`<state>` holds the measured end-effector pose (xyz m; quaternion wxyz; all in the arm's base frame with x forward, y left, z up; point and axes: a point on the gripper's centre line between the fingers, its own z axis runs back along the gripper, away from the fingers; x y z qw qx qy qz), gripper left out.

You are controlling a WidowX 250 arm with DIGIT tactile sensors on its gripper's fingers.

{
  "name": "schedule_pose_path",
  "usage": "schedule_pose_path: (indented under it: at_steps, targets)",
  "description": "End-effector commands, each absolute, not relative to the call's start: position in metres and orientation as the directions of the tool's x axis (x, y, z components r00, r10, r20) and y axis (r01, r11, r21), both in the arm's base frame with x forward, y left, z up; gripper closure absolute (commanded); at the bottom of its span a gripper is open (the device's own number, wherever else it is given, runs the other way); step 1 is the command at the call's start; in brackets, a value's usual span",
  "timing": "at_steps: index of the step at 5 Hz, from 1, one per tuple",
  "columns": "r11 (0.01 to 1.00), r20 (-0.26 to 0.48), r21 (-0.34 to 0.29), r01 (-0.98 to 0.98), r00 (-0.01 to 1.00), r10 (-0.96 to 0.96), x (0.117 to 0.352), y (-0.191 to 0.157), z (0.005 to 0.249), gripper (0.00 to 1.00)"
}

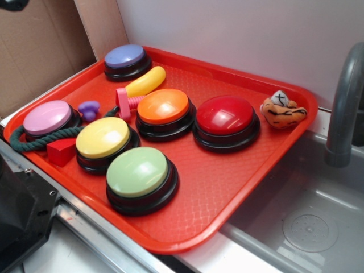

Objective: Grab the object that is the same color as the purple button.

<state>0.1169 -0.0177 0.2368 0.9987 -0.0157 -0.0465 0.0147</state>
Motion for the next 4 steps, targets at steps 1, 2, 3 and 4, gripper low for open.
schedule_pose_path:
  at_steps: [1,2,3,4]
  targets:
    - [0.999,0.092,-0.033,-0.028,0.995,0.031,0.117,-0.018,0.237,0.0]
    - [1.0,0.1,-0.015,0.023,0.995,-0.021,0.132,-0.002,0.223,0.0]
    - [0.998,0.131,0.051,0.036,0.991,-0.042,0.148,0.014,0.211,0.0]
    - [0.999,0.136,0.033,0.008,0.991,-0.012,0.159,0.04,0.192,0.0]
